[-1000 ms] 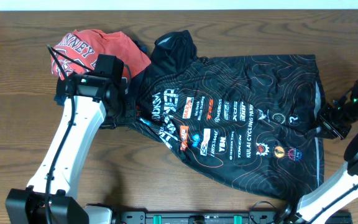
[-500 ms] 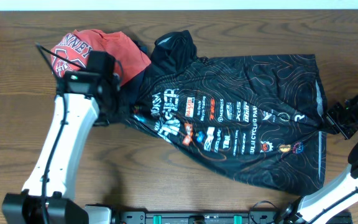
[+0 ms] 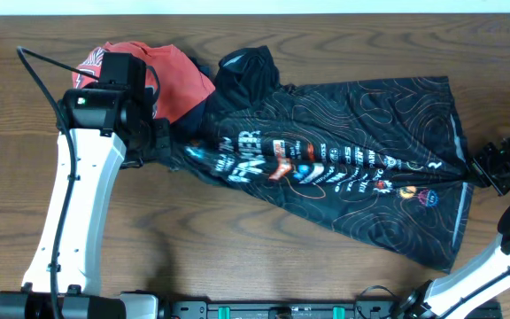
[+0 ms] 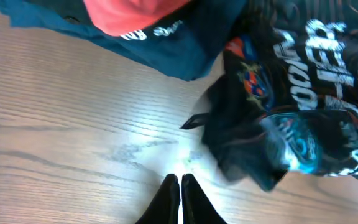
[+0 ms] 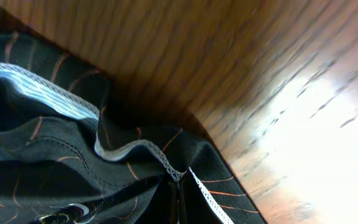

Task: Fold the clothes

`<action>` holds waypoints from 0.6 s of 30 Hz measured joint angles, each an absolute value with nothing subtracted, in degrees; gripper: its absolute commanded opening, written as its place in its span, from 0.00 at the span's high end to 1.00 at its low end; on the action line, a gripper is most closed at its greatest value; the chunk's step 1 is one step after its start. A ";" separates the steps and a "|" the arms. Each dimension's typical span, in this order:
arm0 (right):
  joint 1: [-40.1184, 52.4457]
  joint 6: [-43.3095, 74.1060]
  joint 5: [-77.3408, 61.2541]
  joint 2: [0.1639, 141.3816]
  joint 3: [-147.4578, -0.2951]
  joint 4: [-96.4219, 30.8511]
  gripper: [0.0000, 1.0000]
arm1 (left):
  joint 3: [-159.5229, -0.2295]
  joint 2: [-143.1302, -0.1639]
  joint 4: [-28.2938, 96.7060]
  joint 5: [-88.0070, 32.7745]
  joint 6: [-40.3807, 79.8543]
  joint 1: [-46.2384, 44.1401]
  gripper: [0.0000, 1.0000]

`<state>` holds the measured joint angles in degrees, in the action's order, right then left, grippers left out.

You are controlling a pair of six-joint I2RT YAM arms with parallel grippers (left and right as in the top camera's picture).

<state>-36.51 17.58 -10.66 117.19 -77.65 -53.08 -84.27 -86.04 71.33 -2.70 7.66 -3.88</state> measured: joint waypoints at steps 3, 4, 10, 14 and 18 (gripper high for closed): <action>-37.12 17.39 -9.30 118.13 -79.61 -53.41 0.99 | -84.27 -86.04 69.76 -2.04 7.64 -3.84 0.94; -37.41 17.32 -8.91 118.41 -80.25 -53.60 0.99 | -84.27 -86.04 69.12 -1.89 7.64 -3.84 0.94; -38.79 15.59 -8.34 118.78 -84.75 -55.66 0.55 | -84.27 -86.04 66.98 -2.04 7.64 -3.84 0.89; -38.79 13.69 -10.48 118.78 -86.06 -56.40 0.44 | -84.25 -86.04 70.59 -5.21 7.66 -3.86 0.78; -38.79 13.17 -11.29 118.78 -86.15 -58.30 0.44 | -82.54 -85.97 73.36 -8.03 7.68 -4.36 0.78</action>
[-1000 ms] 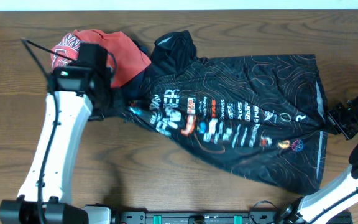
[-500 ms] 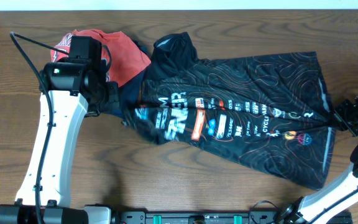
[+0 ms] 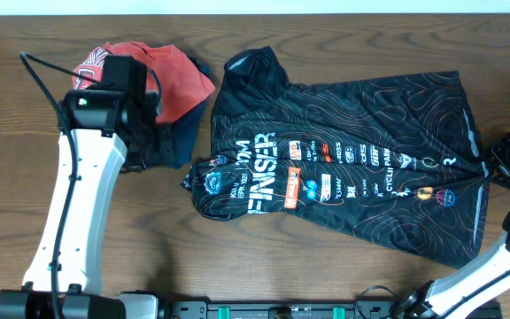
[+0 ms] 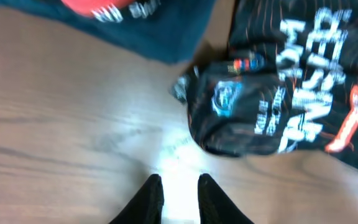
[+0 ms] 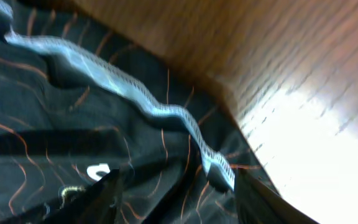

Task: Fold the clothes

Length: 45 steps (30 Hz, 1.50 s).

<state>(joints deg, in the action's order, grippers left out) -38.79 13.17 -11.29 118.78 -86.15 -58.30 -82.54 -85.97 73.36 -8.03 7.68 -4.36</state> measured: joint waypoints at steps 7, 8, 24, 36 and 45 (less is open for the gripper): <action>-39.42 12.08 -16.99 118.78 -86.19 -61.01 0.45 | -66.83 -85.76 66.00 -14.48 7.53 -11.16 0.58; -39.72 11.70 -18.06 118.78 -86.24 -61.52 0.46 | -64.27 -85.76 64.07 -15.09 7.57 -12.60 0.55; -42.11 8.58 -30.39 106.45 -86.61 -64.07 0.43 | -43.75 -85.82 40.58 -16.78 12.78 -16.29 0.51; -36.45 8.45 -32.42 94.24 -86.96 -66.17 0.41 | -43.77 -91.46 35.99 -17.26 13.93 -16.25 0.94; -34.83 8.21 -31.59 93.58 -86.91 -67.22 0.41 | -61.21 -91.57 58.02 -16.38 12.69 -15.03 0.94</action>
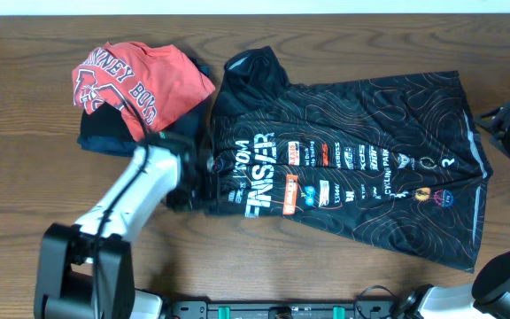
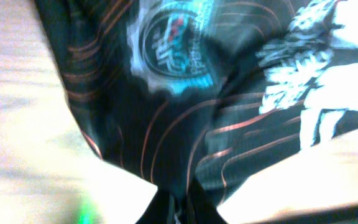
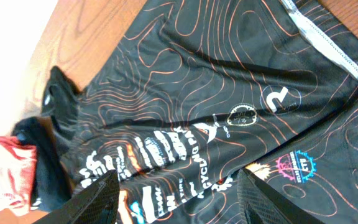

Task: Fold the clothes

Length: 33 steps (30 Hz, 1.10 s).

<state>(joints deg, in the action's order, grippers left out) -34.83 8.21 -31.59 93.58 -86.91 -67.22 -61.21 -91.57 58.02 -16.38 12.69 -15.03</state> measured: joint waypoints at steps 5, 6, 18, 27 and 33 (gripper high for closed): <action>-31.97 8.01 -28.23 93.58 -85.25 -66.96 0.40 | -76.44 -90.96 60.01 -11.92 11.40 -14.72 0.94; -31.35 8.03 -27.49 93.58 -84.62 -66.67 0.39 | -77.87 -90.72 59.27 -11.03 11.05 -14.72 0.94; -29.63 8.12 -24.21 93.58 -76.73 -62.30 0.39 | -79.11 -90.41 49.78 -6.26 10.09 -15.05 0.94; -29.61 8.12 -23.53 93.58 -76.09 -62.39 0.38 | -79.11 -90.43 46.26 -7.57 10.09 -18.87 0.94; -29.61 9.23 -20.86 93.58 -74.89 -62.06 0.39 | -79.11 -90.43 50.92 -3.64 10.11 -18.87 0.94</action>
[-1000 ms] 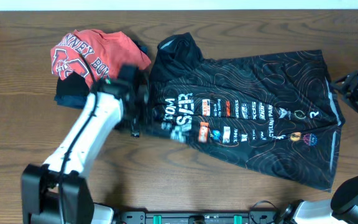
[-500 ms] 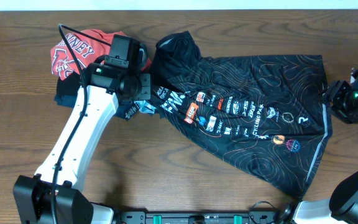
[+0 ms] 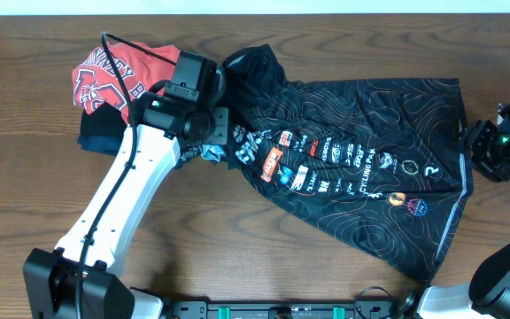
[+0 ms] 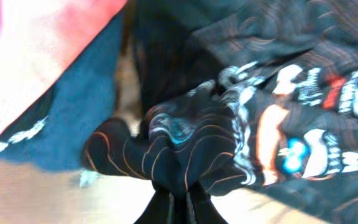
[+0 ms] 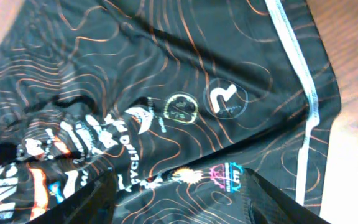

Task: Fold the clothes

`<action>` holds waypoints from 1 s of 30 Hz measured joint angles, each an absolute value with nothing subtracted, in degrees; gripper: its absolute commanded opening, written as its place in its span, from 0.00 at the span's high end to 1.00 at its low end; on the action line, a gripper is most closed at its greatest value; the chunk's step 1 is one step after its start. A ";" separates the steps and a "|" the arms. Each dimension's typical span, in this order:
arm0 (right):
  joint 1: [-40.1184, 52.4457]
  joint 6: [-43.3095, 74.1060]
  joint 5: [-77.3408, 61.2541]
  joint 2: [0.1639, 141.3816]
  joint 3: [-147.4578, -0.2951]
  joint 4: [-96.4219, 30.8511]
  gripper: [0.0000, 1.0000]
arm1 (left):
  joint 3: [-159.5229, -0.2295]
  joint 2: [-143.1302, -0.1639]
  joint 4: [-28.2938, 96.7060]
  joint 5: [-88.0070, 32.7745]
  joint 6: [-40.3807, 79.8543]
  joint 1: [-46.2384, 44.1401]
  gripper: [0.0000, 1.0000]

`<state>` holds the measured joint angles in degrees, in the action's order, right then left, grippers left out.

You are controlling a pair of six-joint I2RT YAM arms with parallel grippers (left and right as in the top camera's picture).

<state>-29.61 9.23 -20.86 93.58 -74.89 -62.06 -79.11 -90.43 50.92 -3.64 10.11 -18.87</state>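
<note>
A black cycling jersey [image 3: 361, 182] with orange contour lines and sponsor logos lies spread across the table, its hem towards the right. My left gripper [image 3: 215, 142] is shut on a bunched sleeve of the jersey [image 4: 185, 149], lifted close to the jersey's collar. In the left wrist view the fingers [image 4: 166, 208] pinch the gathered fabric. My right gripper [image 3: 494, 146] hangs open just beyond the jersey's right edge, holding nothing; in the right wrist view the jersey [image 5: 185, 106] and its white-stitched hem [image 5: 303, 93] lie below the spread fingers [image 5: 79, 202].
A red printed shirt [image 3: 118, 75] rests on a folded dark blue garment [image 3: 96, 137] at the back left, right beside the jersey's collar. Bare wooden table [image 3: 237, 257] runs along the front edge.
My left gripper, shut on the jersey's lower left sleeve, has moved up and back towards the collar, dragging that part of the jersey along. The right gripper moved slightly down by the hem.
At first the jersey lay crumpled, my right gripper shut on its hem and my left shut beside the pile. Then the jersey lay flat and both grippers were open. The left then shut on the lower left sleeve and now holds it by the collar.
</note>
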 measured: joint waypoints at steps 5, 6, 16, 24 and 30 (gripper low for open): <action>-29.58 10.11 -19.99 93.58 -68.97 -58.74 0.39 | -79.11 -90.43 57.32 3.20 10.09 -18.85 0.94; -29.58 10.26 -19.88 93.58 -67.64 -58.04 0.39 | -79.11 -90.43 58.87 4.23 10.09 -18.85 0.94; -29.67 12.82 -18.06 93.58 -58.41 -50.59 0.41 | -79.11 -90.43 68.01 9.30 10.28 -18.87 0.94; -29.71 15.38 -15.05 93.58 -58.41 -49.91 0.39 | -79.11 -90.43 74.72 6.72 10.85 -18.85 0.58; -29.71 17.30 -11.97 93.58 -58.26 -48.16 0.37 | -79.11 -90.43 72.88 5.43 11.33 -18.85 0.46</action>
